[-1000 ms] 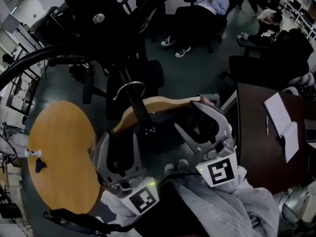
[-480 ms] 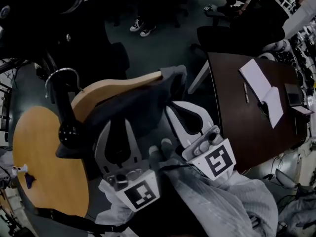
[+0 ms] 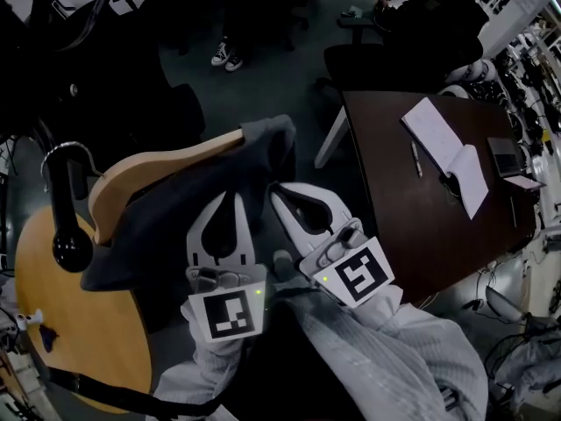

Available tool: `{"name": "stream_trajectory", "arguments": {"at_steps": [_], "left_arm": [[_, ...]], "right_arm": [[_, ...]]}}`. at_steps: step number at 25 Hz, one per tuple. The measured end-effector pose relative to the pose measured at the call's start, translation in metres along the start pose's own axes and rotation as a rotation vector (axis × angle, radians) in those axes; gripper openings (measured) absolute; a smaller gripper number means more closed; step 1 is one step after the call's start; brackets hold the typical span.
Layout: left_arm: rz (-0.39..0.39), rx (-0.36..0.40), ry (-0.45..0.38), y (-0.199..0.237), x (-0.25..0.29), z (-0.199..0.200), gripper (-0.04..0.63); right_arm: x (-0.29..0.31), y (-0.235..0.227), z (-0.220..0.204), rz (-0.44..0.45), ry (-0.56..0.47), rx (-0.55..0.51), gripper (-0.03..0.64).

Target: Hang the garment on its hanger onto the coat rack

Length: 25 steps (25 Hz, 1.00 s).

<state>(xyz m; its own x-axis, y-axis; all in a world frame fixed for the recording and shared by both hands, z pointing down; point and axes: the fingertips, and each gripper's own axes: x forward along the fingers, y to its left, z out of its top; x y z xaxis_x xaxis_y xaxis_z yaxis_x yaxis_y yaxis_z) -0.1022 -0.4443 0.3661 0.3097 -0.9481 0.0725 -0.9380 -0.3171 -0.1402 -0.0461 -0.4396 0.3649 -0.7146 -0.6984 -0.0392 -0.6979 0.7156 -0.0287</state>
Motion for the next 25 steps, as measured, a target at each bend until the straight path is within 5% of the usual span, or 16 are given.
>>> {"name": "stream_trajectory", "arguments": {"at_steps": [11, 25], "left_arm": [[-0.008, 0.109, -0.022, -0.015, 0.017, 0.015, 0.005], [-0.030, 0.115, -0.057, -0.023, 0.021, 0.022, 0.005]], "right_arm": [[0.002, -0.023, 0.008, -0.011, -0.037, -0.016, 0.002], [-0.006, -0.031, 0.006, -0.036, -0.040, -0.032, 0.002]]}}
